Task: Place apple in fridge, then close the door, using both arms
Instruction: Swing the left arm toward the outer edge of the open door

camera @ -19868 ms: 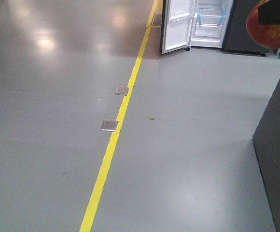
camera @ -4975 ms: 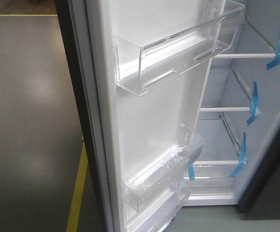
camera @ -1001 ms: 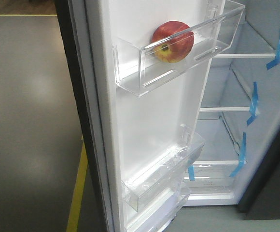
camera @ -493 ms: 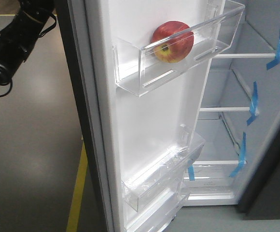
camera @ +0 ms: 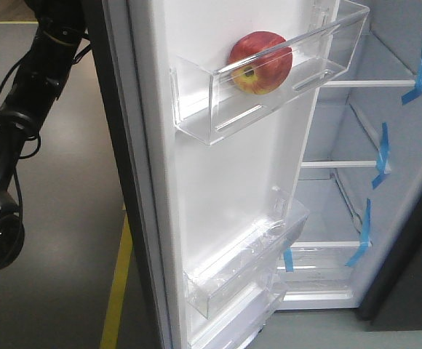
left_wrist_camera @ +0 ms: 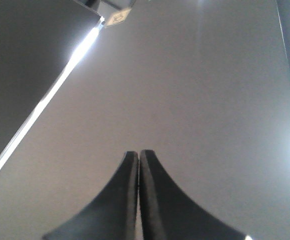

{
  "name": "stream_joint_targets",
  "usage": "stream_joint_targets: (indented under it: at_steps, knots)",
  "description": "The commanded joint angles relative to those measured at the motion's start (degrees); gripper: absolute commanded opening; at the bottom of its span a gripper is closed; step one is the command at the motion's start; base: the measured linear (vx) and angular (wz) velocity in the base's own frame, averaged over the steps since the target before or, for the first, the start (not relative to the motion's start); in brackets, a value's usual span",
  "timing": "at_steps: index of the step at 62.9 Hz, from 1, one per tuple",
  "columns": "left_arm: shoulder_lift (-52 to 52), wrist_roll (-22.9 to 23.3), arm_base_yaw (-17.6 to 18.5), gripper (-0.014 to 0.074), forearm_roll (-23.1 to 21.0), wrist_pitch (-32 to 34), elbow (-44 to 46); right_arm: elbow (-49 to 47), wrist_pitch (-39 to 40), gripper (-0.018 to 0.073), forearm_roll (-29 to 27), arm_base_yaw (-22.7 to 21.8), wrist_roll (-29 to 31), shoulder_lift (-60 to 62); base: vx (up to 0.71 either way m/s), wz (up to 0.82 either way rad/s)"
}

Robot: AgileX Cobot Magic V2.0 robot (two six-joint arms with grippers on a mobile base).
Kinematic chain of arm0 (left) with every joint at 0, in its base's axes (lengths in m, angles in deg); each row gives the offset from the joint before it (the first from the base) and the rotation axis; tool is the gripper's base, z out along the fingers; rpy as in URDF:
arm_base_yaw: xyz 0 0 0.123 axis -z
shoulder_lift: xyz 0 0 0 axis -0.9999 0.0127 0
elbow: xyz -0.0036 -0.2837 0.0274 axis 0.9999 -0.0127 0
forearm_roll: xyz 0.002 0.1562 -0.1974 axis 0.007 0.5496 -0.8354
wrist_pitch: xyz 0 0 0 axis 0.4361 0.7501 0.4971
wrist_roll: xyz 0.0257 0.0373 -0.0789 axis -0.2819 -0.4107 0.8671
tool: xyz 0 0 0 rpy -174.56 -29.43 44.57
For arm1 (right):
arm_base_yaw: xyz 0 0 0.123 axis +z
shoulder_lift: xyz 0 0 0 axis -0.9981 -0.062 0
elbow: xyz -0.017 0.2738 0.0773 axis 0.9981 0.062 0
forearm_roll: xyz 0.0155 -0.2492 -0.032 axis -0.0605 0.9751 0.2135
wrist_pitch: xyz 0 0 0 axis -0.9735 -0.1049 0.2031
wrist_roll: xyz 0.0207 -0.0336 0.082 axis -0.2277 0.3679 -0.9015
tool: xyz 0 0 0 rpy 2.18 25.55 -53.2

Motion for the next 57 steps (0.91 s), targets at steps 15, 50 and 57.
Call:
stream_joint_targets:
  at_steps: [15, 50, 57]
  knots:
    - [-9.00, 0.55, 0.14, -0.0003, 5.36, 9.41, 3.97, -1.31, 2.42, -0.0003, -2.01, -0.12, 0.13, -0.59, 0.00, 0.00]
    - [-15.36, 0.55, 1.01, 0.0035, 5.48, 9.41, 3.97, -1.31, 2.36, -0.0003, -2.01, -0.12, 0.13, -0.59, 0.00, 0.00]
    - [-16.70, 0.55, 1.79, 0.0041, 5.87, 9.41, 3.97, -1.31, 2.36, -0.0003, -2.01, -0.12, 0.13, -0.59, 0.00, 0.00]
